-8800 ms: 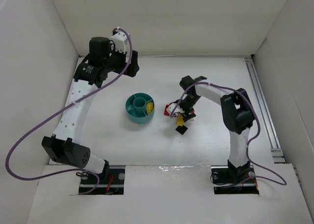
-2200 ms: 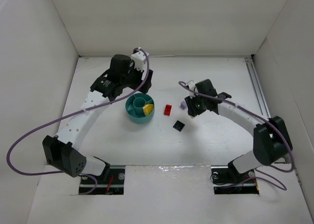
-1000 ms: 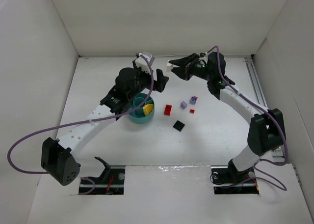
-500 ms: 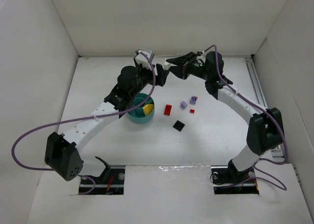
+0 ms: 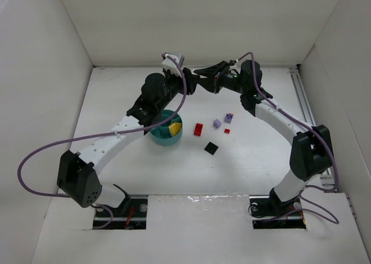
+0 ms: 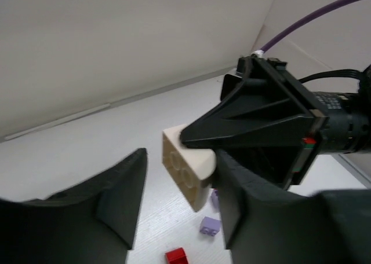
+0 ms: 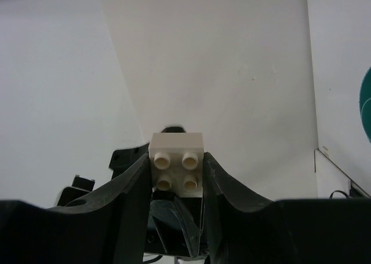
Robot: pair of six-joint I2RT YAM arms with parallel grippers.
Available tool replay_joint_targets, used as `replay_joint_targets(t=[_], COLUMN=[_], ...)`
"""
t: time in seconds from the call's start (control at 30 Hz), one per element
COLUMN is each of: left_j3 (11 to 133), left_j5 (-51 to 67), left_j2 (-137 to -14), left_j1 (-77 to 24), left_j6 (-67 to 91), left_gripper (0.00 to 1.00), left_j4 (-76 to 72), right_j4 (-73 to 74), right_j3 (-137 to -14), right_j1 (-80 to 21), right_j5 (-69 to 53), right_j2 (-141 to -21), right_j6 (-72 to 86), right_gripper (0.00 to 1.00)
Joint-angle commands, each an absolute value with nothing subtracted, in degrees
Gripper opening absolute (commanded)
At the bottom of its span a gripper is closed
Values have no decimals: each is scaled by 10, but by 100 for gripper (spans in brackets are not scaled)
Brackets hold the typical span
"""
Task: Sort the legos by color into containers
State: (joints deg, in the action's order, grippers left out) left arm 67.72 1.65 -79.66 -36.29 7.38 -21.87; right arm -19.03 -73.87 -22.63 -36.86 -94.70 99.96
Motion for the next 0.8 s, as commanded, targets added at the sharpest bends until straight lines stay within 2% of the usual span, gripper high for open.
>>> replay_joint_targets(t=[0.0, 0.13, 0.23, 0.27, 0.3, 0.37, 0.43, 0.47, 0.6, 0.7, 0.77], left_j3=[710, 710, 710, 710, 710, 710, 710, 710, 703, 708, 724], left_j5=[7, 7, 13, 18, 18, 26, 34, 42, 88, 126, 168], left_j2=[-798, -803, -803, -803, -803, -798, -782, -776, -732, -694, -675], left_j1=[-366, -366, -366, -366, -366, -366, -366, -366, -366, -353, -337], left_j6=[73, 73, 73, 73, 73, 73, 68, 68, 42, 4, -19], left_gripper=[41, 25, 18, 14, 13, 10, 5, 5, 4, 3, 1], left_j4=[-256, -249, -242, -235, -235, -222, -212, -195, -129, -21, 50], right_j4=[-244, -250, -255, -261, -261, -267, -267, -267, -230, -188, -108], right_j3=[-767, -761, -755, -755, -755, -750, -744, -734, -715, -715, -729], right_j1=[-232, -232, -232, -227, -227, -221, -201, -193, -142, -94, -57], right_j5=[-380, -380, -380, -380, -380, -385, -385, -385, -391, -403, -409], right_j2=[-951, -946, -939, -939, -933, -933, -927, -927, -911, -899, -899], right_j6=[1015, 1015, 1015, 1015, 1015, 1009, 998, 992, 948, 860, 790], right_gripper=[13, 13, 13, 16, 24, 47, 54, 63, 70, 70, 70])
